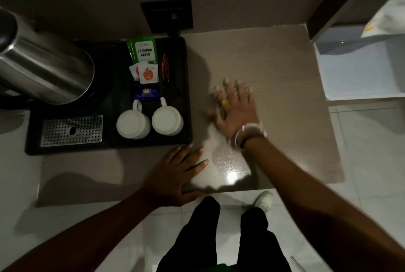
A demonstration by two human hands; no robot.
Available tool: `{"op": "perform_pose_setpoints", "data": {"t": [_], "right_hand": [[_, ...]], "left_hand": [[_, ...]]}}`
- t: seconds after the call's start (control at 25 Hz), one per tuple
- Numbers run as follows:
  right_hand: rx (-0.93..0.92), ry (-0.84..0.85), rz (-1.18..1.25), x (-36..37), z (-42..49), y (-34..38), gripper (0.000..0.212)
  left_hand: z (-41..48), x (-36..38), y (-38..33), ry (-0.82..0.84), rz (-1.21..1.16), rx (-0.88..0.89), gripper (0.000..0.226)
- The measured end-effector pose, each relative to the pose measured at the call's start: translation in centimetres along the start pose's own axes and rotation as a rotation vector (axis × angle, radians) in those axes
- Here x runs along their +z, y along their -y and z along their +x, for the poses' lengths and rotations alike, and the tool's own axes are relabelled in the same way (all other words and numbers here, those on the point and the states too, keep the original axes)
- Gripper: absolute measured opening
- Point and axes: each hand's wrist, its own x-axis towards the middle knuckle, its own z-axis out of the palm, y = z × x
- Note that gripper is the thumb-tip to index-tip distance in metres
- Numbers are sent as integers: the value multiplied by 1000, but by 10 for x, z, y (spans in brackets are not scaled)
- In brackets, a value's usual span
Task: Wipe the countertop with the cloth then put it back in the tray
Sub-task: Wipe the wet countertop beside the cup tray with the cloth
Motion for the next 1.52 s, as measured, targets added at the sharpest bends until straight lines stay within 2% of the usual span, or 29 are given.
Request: {"op": "perform_pose_setpoints", "data": {"t": [0.08,0.2,0.32,0.4,0.44,0.52,0.64,0.72,0.76,0.84,0.92,1.0,1.08,1.16,1.24,1.32,1.44,1.52], "right_hand": [[-68,18,2,14,-56,-5,70],[113,-32,13,4,-72,-79,65],[418,-105,51,-24,-6,-134,74],[513,-160,181,-42,59,-125,83],[478,-157,181,-44,81,-107,82],[235,-114,111,-30,83,-53,79],[-122,84,46,17,-23,16,79],[-176,97,39,31,-88,-12,72],[-118,56,59,31,-93,-43,68],[177,-30,50,8,-72,-112,66],[452,-81,93,-25,-10,-158,72],[518,-127,166,-49,71,-151,82],[407,-111,152,-48,135,-102,83],[175,-68,69,-33,143,-38,76],[-72,-37,5,-13,98,9,70],[-229,-34,-6,6,18,16,65],[-215,90,11,18,-101,-21,65],[-45,66,20,12,-120,-66,65]], "left_hand": [[0,-1,0,-6,-2,-2,80],[1,-2,1,20,-7,-22,80],[-3,0,-1,23,-14,-35,78],[-1,4,1,20,-31,-37,77],[0,4,3,30,-46,-41,77],[-3,4,2,40,-52,-34,76],[-18,8,-3,61,-39,-43,75],[-15,9,-2,73,-13,-41,73],[-10,10,4,72,-10,-47,72],[0,3,7,67,-22,-44,73],[0,2,1,41,-48,-32,74],[-7,5,-3,-15,-55,-23,77],[-9,9,-1,-59,-33,-1,79],[-5,8,3,-67,-7,25,77],[-3,3,1,-43,-8,17,73],[-3,-2,-1,7,14,7,73],[-4,-2,0,17,6,-9,74],[-5,1,-1,19,15,-11,75]]}}
